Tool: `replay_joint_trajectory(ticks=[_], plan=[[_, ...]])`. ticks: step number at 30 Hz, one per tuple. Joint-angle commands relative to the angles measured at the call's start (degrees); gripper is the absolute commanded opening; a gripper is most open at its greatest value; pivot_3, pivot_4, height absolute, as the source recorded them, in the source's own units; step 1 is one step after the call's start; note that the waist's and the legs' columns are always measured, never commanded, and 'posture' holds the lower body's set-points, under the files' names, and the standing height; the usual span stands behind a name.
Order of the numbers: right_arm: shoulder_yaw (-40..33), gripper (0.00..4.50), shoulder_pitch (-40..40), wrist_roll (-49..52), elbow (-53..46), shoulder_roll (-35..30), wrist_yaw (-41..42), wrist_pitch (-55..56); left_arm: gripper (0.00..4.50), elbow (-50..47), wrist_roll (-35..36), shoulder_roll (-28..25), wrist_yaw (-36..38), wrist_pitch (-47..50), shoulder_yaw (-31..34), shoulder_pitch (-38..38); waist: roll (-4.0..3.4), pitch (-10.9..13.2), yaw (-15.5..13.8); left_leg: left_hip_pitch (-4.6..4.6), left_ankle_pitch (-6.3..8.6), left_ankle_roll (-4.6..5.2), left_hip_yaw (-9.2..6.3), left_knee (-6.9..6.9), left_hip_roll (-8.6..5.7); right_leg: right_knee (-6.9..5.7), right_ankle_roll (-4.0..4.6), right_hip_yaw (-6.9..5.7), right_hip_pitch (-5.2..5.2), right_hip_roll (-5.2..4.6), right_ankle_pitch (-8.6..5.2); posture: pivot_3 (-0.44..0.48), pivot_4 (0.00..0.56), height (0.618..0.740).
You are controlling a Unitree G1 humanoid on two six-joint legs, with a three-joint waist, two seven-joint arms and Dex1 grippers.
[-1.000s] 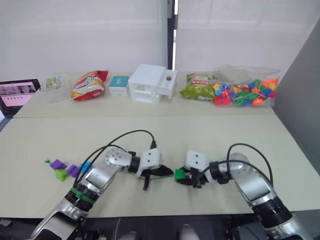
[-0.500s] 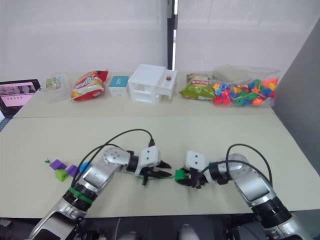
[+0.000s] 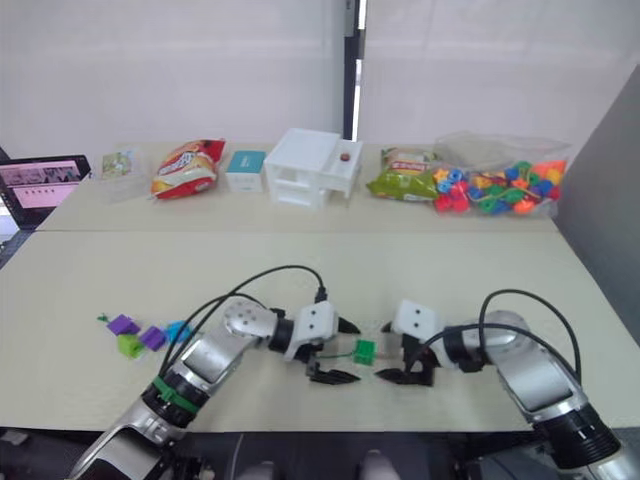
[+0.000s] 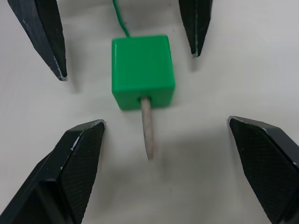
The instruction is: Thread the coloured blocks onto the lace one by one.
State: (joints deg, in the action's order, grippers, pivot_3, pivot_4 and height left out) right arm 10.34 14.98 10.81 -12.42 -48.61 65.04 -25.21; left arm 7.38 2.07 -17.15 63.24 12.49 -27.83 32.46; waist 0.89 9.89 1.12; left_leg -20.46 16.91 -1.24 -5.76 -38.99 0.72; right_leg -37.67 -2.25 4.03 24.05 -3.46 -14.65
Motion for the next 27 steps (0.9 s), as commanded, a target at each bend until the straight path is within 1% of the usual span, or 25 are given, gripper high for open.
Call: replay_joint_trajectory(ticks=[1, 3, 8, 9, 13, 14, 17, 18, 20, 21, 23, 27], plan=[[-1.63, 4.5, -0.29, 0.8, -1.56, -0.29, -0.44, 0.5, 4.49, 1.23, -0.81, 2.06, -1.82, -2.21, -0.27, 1.08, 0.0, 0.0, 0.05, 0.0, 0.0, 0.0, 0.0, 0.0, 0.0, 0.0, 0.0, 0.01, 0.0, 0.0, 0.0, 0.0, 0.15, 0.74], [-1.56, 4.5, -0.45, 0.66, -1.01, 0.01, -0.85, 0.9, 4.49, 1.69, -0.57, 2.73, -2.0, -2.24, -0.03, 0.9, 0.0, 0.0, -0.02, 0.0, 0.0, 0.0, 0.01, -0.01, 0.0, 0.0, 0.0, 0.01, -0.01, 0.0, 0.0, 0.0, 0.15, 0.74], [-1.16, 4.5, -0.67, 0.93, -1.08, 0.52, -1.09, 1.27, 3.04, 1.73, -0.06, 2.84, -1.38, -2.35, 0.4, 0.77, 0.0, 0.0, -0.01, 0.0, 0.0, 0.0, 0.0, -0.01, 0.0, -0.02, 0.0, 0.01, -0.01, 0.0, 0.0, 0.0, 0.15, 0.74], [-1.06, 4.5, -0.63, 0.95, -0.96, 0.58, -1.04, 1.42, 2.59, 1.76, 0.02, 2.88, -1.31, -2.33, 0.42, 0.77, 0.0, 0.0, -0.01, 0.01, 0.0, 0.0, 0.01, -0.01, 0.0, -0.02, 0.0, 0.01, -0.01, 0.0, 0.0, 0.0, 0.15, 0.74], [-0.82, 4.5, -0.37, 1.09, -0.63, 0.79, -0.67, 1.98, 1.32, 1.44, 0.33, 2.87, -1.1, -1.97, 0.67, 0.87, 0.0, 0.0, -0.13, 0.0, 0.0, 0.0, 0.01, -0.01, 0.0, -0.01, 0.0, 0.01, -0.01, 0.0, 0.0, 0.0, 0.15, 0.74], [-0.75, 4.5, -0.29, 1.12, -0.51, 0.91, -0.6, 2.18, 1.2, 1.21, 0.44, 2.78, -1.02, -1.87, 0.73, 0.84, 0.0, 0.0, -0.17, 0.0, 0.0, 0.0, 0.0, -0.01, 0.0, -0.01, 0.0, 0.01, -0.01, 0.0, 0.0, 0.0, 0.15, 0.74], [-0.18, 3.69, 0.09, 0.93, 0.01, 1.26, -0.34, 2.77, 1.2, 0.58, 0.81, 2.34, -0.67, -1.64, 0.93, 0.62, 0.0, 0.0, -0.15, 0.0, 0.0, 0.0, 0.0, -0.02, -0.01, -0.01, 0.0, 0.01, -0.02, -0.01, 0.0, 0.0, 0.15, 0.74], [0.29, 3.36, 0.26, 0.57, 0.36, 1.39, -0.27, 3.0, 1.2, 0.48, 0.92, 2.17, -0.6, -1.63, 0.94, 0.53, 0.0, 0.0, -0.13, 0.0, 0.0, 0.0, 0.01, -0.01, 0.0, -0.01, 0.0, 0.01, -0.01, -0.01, 0.0, 0.0, 0.15, 0.74], [1.13, 2.54, 0.51, -0.49, 1.2, 1.38, -0.07, 4.12, 1.2, 0.5, 1.02, 2.02, -0.64, -1.64, 0.89, 0.51, 0.0, 0.0, -0.09, 0.01, 0.0, 0.0, 0.0, -0.01, 0.0, -0.01, 0.0, 0.01, -0.01, 0.0, 0.0, 0.0, 0.15, 0.74], [1.35, 2.3, 0.6, -0.82, 1.58, 1.41, -0.06, 4.63, 1.2, 0.49, 1.07, 1.99, -0.64, -1.64, 0.87, 0.5, 0.0, 0.0, -0.1, 0.01, 0.0, 0.0, 0.01, -0.01, 0.0, -0.01, 0.0, 0.01, -0.01, -0.01, 0.0, 0.0, 0.15, 0.74], [1.65, 1.67, 0.86, -1.17, 2.3, 1.4, 0.09, 5.21, 1.2, 0.43, 1.14, 1.88, -0.58, -1.61, 0.88, 0.5, 0.0, 0.0, -0.09, 0.02, 0.0, 0.0, 0.01, -0.01, 0.0, -0.01, 0.0, 0.01, -0.02, 0.0, 0.0, 0.0, 0.15, 0.74], [1.87, 0.31, 1.66, -2.09, 4.63, 0.84, 0.7, 7.07, 1.2, -0.14, 1.57, 1.05, 0.19, -1.48, 1.17, 0.46, 0.0, 0.0, -0.09, 0.07, 0.0, 0.0, 0.01, -0.02, 0.0, 0.0, 0.0, 0.01, -0.08, 0.0, 0.0, 0.0, 0.15, 0.74]])
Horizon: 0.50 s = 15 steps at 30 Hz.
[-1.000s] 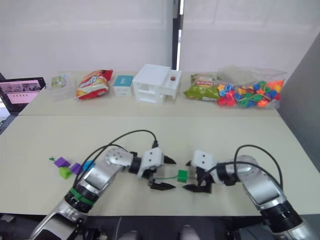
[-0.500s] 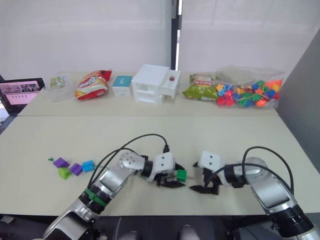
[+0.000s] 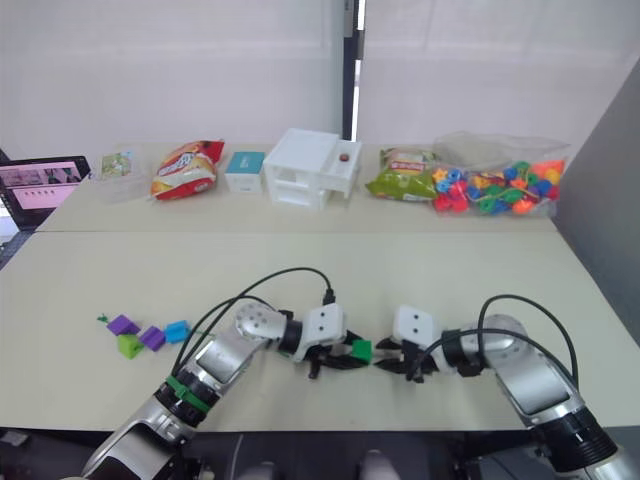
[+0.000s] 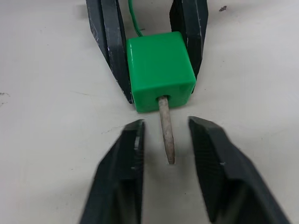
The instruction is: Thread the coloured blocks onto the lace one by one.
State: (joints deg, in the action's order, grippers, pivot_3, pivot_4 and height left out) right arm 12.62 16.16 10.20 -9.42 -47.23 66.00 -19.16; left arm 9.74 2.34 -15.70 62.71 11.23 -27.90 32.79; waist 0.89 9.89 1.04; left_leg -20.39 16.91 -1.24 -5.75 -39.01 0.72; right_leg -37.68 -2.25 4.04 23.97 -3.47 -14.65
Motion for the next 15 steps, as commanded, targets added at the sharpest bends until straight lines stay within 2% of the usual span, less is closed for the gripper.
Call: replay_joint_trajectory(ticks=[1, 6, 11, 15], plan=[[-0.43, 0.0, 0.57, -1.47, 1.87, -0.62, -0.15, 1.27, 1.2, -2.63, 1.38, -0.56, 0.85, -0.18, 1.32, 0.13, 0.0, 0.0, 0.0, 0.01, 0.0, 0.0, 0.0, 0.0, 0.0, 0.0, 0.0, 0.0, -0.01, 0.0, 0.0, 0.0, 0.15, 0.74], [-0.79, 0.0, 1.48, -0.64, 1.05, -1.12, 0.74, 1.34, 1.2, -6.03, 2.84, -4.17, 2.19, 2.35, 3.64, -1.09, 0.0, 0.0, 0.03, 0.04, 0.0, -0.01, 0.02, 0.0, 0.01, -0.02, 0.0, 0.01, -0.02, 0.0, 0.0, 0.0, 0.15, 0.74], [-2.07, 0.0, 1.03, 0.71, -2.09, -2.77, 1.61, -0.21, 1.2, -11.08, 7.2, -17.96, 7.37, 5.04, 11.74, -6.54, -0.01, 0.0, 0.79, 0.04, 0.0, 0.0, 0.01, 0.04, 0.04, -0.19, 0.0, 0.01, 0.13, 0.02, 0.0, 0.0, 0.15, 0.74], [-3.55, 0.0, -0.53, 1.16, -2.28, -3.97, 1.39, -0.14, 1.2, -6.73, 7.74, -28.17, 11.74, 0.57, 16.48, -10.17, -0.01, 0.0, 1.07, 0.05, 0.0, -0.01, 0.0, 0.06, 0.05, -0.16, 0.0, -0.01, 0.08, 0.01, 0.0, 0.0, 0.15, 0.74]])
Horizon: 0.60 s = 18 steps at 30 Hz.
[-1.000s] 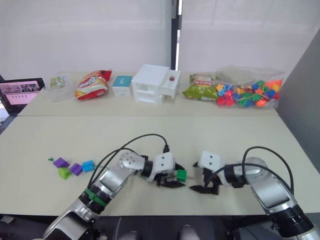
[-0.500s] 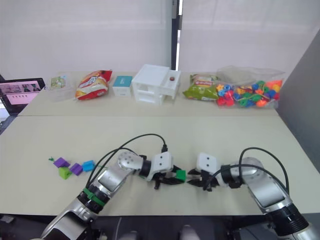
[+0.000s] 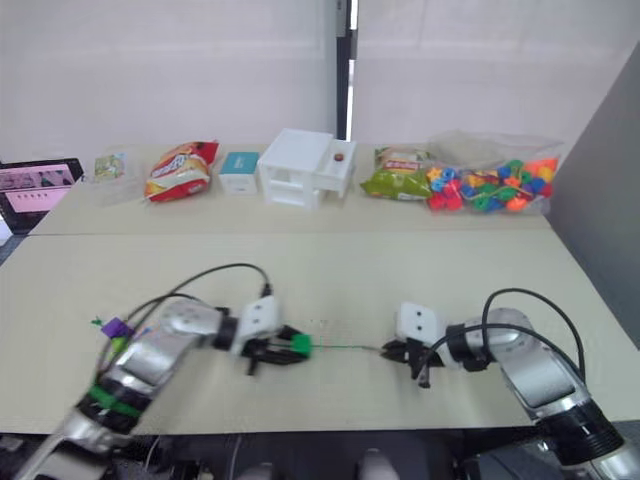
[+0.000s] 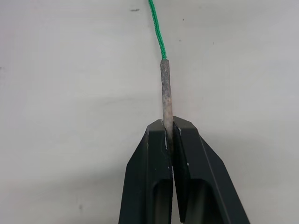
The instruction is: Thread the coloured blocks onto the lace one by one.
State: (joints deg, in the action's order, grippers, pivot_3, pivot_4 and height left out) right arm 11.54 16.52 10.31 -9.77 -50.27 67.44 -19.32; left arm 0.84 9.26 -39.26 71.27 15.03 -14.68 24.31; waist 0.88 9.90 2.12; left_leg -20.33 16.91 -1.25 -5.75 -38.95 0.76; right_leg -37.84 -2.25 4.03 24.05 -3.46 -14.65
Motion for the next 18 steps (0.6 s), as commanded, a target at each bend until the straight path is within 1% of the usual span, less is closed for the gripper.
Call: replay_joint_trajectory(ticks=[1, 2, 4, 6, 9, 10, 14, 18], plan=[[-2.89, 0.0, -1.33, 1.07, -1.81, -1.06, -0.19, 0.07, 1.2, 4.45, 0.37, -6.99, 4.15, -5.15, 4.4, -2.29, 0.0, 0.0, -0.01, -0.01, 0.0, 0.0, 0.0, 0.0, 0.0, 0.05, 0.0, 0.0, -0.01, 0.0, 0.0, 0.0, 0.15, 0.74], [-3.25, 0.0, -1.72, 1.05, -1.76, -1.13, -0.27, 0.08, 1.2, 6.64, -0.32, -8.86, 4.61, -6.94, 5.18, -2.59, 0.0, 0.0, 0.02, 0.01, 0.0, 0.0, -0.01, 0.01, 0.01, 0.04, 0.0, -0.01, -0.02, 0.0, 0.0, 0.0, 0.15, 0.74], [-3.71, 0.0, -2.13, 1.02, -1.85, -1.05, -0.42, -0.03, 1.2, 10.07, -1.01, -10.83, 5.24, -9.98, 5.79, -2.52, -0.01, 0.0, 0.12, 0.02, 0.0, 0.0, -0.01, 0.03, 0.02, 0.03, 0.0, -0.02, 0.0, 0.02, 0.0, 0.0, 0.15, 0.74], [-4.09, 0.0, -2.48, 1.08, -1.98, -1.06, -0.51, -0.03, 1.2, 12.38, -1.11, -11.84, 5.97, -12.28, 6.04, -2.36, -0.02, -0.01, 0.37, 0.05, 0.0, 0.0, 0.02, 0.04, 0.02, 0.02, 0.0, -0.01, -0.01, 0.02, 0.0, 0.0, 0.15, 0.74], [-4.94, 0.0, -2.86, 1.11, -1.68, -1.34, -0.96, -0.84, 1.2, 17.81, -1.79, -17.08, 9.5, -16.5, 7.44, -3.22, -0.01, -0.01, 0.78, 0.07, 0.0, 0.0, 0.05, 0.04, 0.06, -0.01, 0.0, -0.01, 0.02, 0.06, 0.0, 0.0, 0.15, 0.74], [-5.31, 0.0, -3.05, 0.98, -1.39, -1.72, -0.94, -0.79, 1.2, 17.88, -1.06, -18.47, 10.65, -16.67, 8.05, -4.24, -0.01, 0.0, 1.12, 0.07, 0.0, 0.01, 0.05, 0.05, 0.11, -0.04, 0.01, -0.01, 0.05, 0.11, 0.0, 0.0, 0.15, 0.74], [-6.51, 0.0, -3.47, 0.71, -0.2, -2.72, -1.08, -0.52, 1.2, 17.7, -0.45, -20.17, 11.61, -17.7, 8.61, -6.03, -0.08, -0.01, 1.7, 0.13, 0.02, 0.04, 0.08, 0.15, 0.11, -0.15, 0.09, 0.0, 0.09, 0.11, -0.05, 0.0, 0.15, 0.74], [-7.13, 0.0, -3.67, 1.27, -0.28, -2.64, -1.16, -0.2, 1.2, 16.91, -0.19, -19.8, 11.34, -17.34, 9.02, -5.95, -0.08, -0.01, 1.68, 0.11, 0.02, 0.04, 0.08, 0.13, 0.1, -0.14, 0.08, 0.0, 0.07, 0.09, -0.05, 0.0, 0.15, 0.74]])
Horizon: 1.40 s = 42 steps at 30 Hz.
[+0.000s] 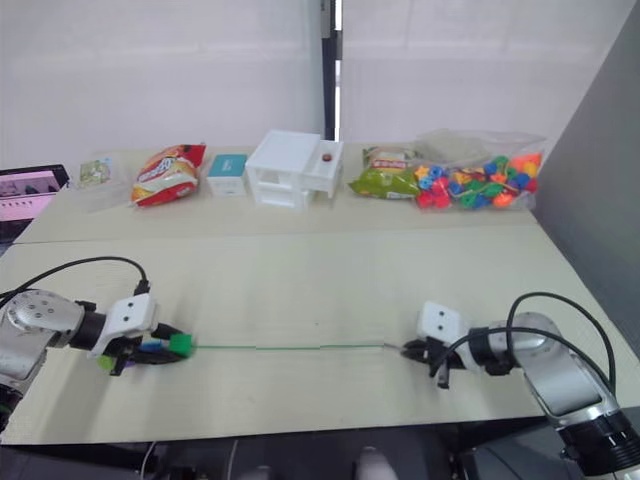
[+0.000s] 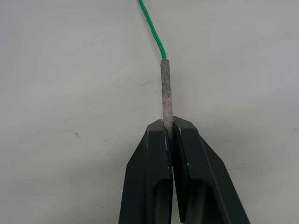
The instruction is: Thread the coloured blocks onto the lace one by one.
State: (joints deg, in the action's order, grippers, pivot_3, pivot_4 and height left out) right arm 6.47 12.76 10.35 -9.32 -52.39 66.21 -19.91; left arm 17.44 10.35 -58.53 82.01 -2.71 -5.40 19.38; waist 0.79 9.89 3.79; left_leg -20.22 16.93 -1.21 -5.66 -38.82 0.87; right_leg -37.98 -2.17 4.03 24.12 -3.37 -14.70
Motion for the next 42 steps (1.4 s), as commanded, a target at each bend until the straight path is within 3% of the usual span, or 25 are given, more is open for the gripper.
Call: replay_joint_trajectory(ticks=[1, 7, 9, 15, 21, 23, 28, 30, 35, 42], plan=[[-2.02, 0.0, 0.14, 1.58, -1.31, -0.14, 0.03, 0.03, 1.2, 0.17, -0.98, -0.19, 0.55, 0.58, -0.16, -0.86, 0.0, 0.0, 0.01, 0.0, 0.0, 0.0, 0.0, 0.0, 0.0, 0.0, 0.0, 0.0, 0.0, 0.0, 0.0, 0.0, 0.15, 0.74], [0.12, 0.0, 1.0, 1.95, -4.24, 1.86, -0.14, -1.24, 1.2, 0.17, 1.12, 1.14, 1.66, 1.33, 0.62, -0.63, 0.0, 0.0, -0.15, -0.02, 0.0, 0.0, 0.0, -0.01, -0.01, -0.01, 0.0, 0.0, 0.0, -0.01, 0.0, 0.0, 0.15, 0.74], [1.59, 0.0, 2.34, 1.63, -4.64, 3.07, -0.66, -2.22, 2.2, -0.73, 2.7, 1.02, 2.58, 3.46, 1.31, -0.61, 0.0, 0.0, -0.21, -0.03, 0.0, 0.0, 0.0, -0.02, -0.02, -0.01, 0.0, 0.0, 0.01, -0.02, 0.0, 0.0, 0.15, 0.74], [3.94, 0.0, 4.66, 1.12, -5.34, 5.5, -2.44, -4.44, 4.04, -3.1, 1.19, -1.55, 3.05, 5.49, 2.13, 1.01, 0.03, 0.02, -0.25, -0.07, 0.0, 0.0, -0.03, -0.02, -0.02, 0.0, 0.0, -0.02, 0.05, -0.01, 0.0, 0.0, 0.15, 0.74], [5.61, 0.0, 5.89, 0.75, -5.89, 8.81, -4.97, -5.89, 4.04, -8.3, 0.19, -6.02, 6.88, 12.95, -0.11, 7.33, 0.25, 0.14, -0.74, -0.12, 0.0, 0.0, -0.07, -0.04, -0.06, 0.0, -0.01, -0.05, 0.04, -0.05, 0.0, 0.0, 0.15, 0.74], [6.13, 0.0, 6.2, 0.69, -5.85, 9.81, -5.86, -6.08, 4.04, -12.52, -0.17, -7.56, 8.46, 19.42, -2.1, 9.74, 0.25, 0.14, -0.86, -0.12, 0.0, 0.0, -0.06, -0.03, -0.07, 0.01, -0.01, -0.04, 0.04, -0.05, 0.0, 0.0, 0.15, 0.74], [6.92, 0.0, 6.75, 0.44, -5.73, 11.37, -7.13, -6.35, 4.04, -22.62, 5.94, -16.15, 10.49, 35.21, -12.79, 16.31, 0.31, 0.18, -0.79, -0.24, 0.0, 0.0, -0.08, -0.03, -0.04, 0.0, -0.01, -0.05, 0.15, -0.01, 0.0, 0.0, 0.15, 0.74], [7.3, 0.0, 6.82, 0.17, -5.7, 11.84, -7.47, -6.32, 4.04, -24.57, 2.38, -18.57, 10.49, 38.64, -19.46, 20.27, 0.32, 0.19, -0.79, -0.23, 0.0, 0.0, -0.1, -0.03, -0.04, 0.01, -0.02, -0.05, 0.12, 0.0, -0.01, 0.0, 0.15, 0.74], [7.6, 0.0, 7.0, 0.19, -6.53, 12.64, -8.16, -7.15, 4.04, -24.13, -8.29, -16.21, 10.48, 41.61, -27.77, 25.55, 0.3, 0.2, -0.87, -0.18, 0.0, 0.0, -0.07, -0.03, -0.05, 0.02, -0.03, -0.03, 0.08, 0.02, -0.02, 0.0, 0.15, 0.74], [7.48, 0.0, 6.11, 0.78, -8.78, 13.11, -9.58, -9.06, 4.04, -23.14, -14.02, -10.08, 8.65, 40.75, -27.56, 23.87, 0.33, 0.21, -1.23, -0.2, 0.0, 0.0, -0.07, -0.07, -0.06, 0.01, -0.03, -0.03, 0.08, -0.01, -0.02, 0.0, 0.15, 0.74]])
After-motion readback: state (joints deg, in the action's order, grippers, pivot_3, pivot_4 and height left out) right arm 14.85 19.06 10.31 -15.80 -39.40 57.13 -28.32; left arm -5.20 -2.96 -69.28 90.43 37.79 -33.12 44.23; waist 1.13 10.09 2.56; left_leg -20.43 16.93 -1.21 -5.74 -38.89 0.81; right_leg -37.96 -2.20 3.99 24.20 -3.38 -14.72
